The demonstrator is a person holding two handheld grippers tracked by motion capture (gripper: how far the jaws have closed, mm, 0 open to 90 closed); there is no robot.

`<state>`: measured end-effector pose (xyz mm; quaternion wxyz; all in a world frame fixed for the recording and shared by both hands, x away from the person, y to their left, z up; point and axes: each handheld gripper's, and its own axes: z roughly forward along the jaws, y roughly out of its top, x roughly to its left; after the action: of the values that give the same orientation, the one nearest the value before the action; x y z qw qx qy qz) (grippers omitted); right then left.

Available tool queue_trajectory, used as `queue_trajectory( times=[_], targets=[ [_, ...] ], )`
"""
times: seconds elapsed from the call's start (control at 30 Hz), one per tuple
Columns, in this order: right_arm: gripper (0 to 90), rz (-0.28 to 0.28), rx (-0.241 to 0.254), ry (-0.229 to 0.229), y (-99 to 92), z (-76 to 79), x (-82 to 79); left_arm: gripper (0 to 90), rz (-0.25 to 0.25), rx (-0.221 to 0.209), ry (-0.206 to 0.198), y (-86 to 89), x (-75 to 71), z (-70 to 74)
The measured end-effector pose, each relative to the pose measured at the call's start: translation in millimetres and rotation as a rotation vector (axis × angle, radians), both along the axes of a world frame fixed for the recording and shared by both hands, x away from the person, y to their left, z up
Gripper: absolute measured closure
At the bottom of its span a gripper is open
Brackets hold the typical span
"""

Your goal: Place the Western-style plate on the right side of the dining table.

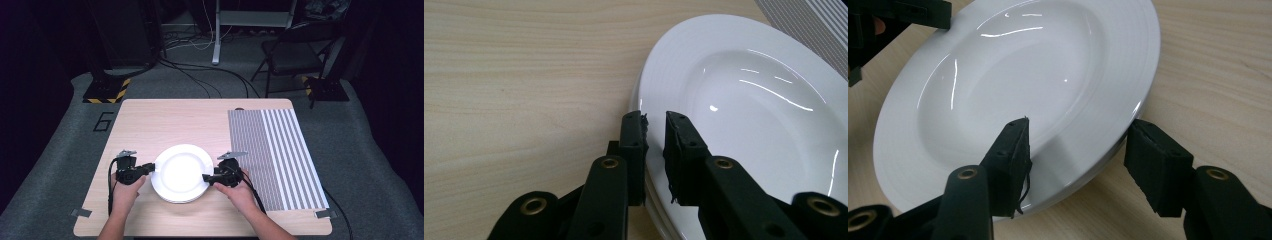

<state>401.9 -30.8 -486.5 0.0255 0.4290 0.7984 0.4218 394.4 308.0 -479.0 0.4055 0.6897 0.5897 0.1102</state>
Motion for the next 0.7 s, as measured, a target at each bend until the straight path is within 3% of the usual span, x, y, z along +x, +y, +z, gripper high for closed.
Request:
queue_trajectory(
  times=[0.1,0.27,0.7],
  targets=[
    [43.3,-0.002,-0.015,-0.014,1.5,0.9,-1.8,78.9,-0.005,0.0,0.004,0.1,-0.1,0.2],
    [45.4,-0.016,0.007,0.009,-0.2,1.9,-2.6,79.1,-0.004,0.012,-0.001,-2.0,-0.5,0.5],
    [46.7,-0.041,0.047,0.004,-9.5,11.0,-1.6,79.3,-0.044,0.002,0.006,-11.7,0.6,-2.3]
  ],
)
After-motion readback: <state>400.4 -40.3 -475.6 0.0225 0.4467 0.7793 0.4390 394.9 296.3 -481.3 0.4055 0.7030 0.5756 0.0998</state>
